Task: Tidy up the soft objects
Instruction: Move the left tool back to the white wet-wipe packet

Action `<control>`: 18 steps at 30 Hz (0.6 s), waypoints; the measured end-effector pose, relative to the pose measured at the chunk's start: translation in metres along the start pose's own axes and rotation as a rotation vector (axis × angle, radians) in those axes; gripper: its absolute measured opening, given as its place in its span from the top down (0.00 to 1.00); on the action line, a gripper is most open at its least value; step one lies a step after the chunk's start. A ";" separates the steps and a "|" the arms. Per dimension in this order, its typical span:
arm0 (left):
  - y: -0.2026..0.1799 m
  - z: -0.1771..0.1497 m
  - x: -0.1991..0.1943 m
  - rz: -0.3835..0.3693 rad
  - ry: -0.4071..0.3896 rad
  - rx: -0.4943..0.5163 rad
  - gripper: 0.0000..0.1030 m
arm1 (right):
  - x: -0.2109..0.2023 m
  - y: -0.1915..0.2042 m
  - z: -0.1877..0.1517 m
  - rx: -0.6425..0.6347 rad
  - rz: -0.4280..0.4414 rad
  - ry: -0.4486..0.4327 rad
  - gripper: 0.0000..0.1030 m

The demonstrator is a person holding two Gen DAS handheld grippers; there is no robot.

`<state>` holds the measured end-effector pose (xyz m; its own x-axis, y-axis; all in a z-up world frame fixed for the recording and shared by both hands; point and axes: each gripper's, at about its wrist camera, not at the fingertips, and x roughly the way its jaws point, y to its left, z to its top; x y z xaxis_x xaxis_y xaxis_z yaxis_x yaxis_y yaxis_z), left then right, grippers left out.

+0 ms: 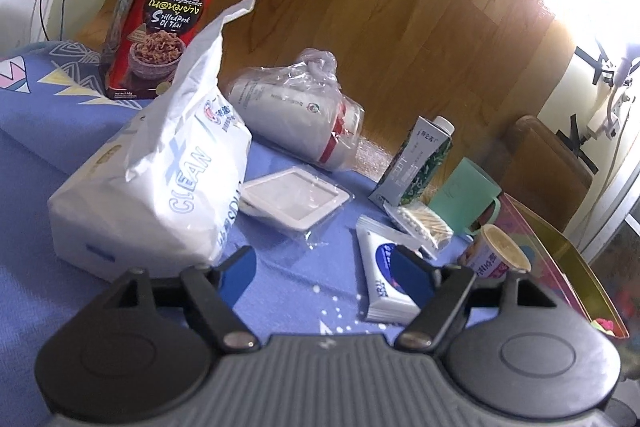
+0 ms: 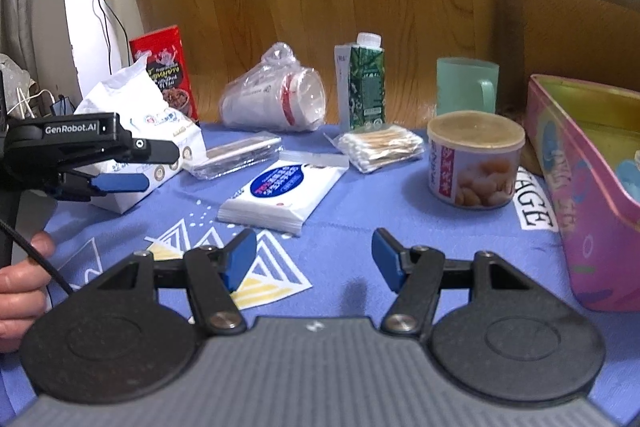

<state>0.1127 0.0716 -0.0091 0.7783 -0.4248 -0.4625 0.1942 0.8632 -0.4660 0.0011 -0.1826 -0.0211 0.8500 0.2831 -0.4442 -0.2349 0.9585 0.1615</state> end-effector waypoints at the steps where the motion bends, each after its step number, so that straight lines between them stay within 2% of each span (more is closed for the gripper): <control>1: 0.000 0.000 0.000 0.003 -0.003 0.000 0.26 | 0.001 0.000 0.001 -0.001 0.007 -0.001 0.36; 6: 0.002 0.001 -0.001 0.011 -0.010 -0.012 0.26 | 0.019 0.004 0.018 -0.025 0.029 -0.011 0.36; 9: 0.002 0.001 0.002 0.011 0.003 -0.009 0.26 | 0.039 0.009 0.030 -0.045 0.035 0.019 0.35; 10: 0.002 0.001 0.003 0.011 0.007 -0.004 0.26 | 0.047 0.011 0.033 -0.045 0.036 0.030 0.32; 11: 0.001 0.001 0.003 0.008 0.010 0.001 0.26 | 0.056 0.013 0.035 -0.047 0.037 0.049 0.26; 15: -0.002 0.000 0.005 0.000 0.021 0.025 0.24 | 0.088 0.017 0.036 -0.049 0.040 0.163 0.20; 16: -0.003 -0.001 0.006 -0.003 0.025 0.031 0.24 | 0.091 0.021 0.033 -0.078 0.039 0.161 0.19; 18: -0.005 -0.001 0.007 -0.008 0.030 0.045 0.24 | 0.090 0.028 0.030 -0.132 0.033 0.159 0.29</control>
<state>0.1166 0.0642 -0.0112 0.7583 -0.4391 -0.4819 0.2277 0.8710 -0.4354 0.0856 -0.1312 -0.0303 0.7580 0.3064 -0.5758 -0.3305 0.9415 0.0660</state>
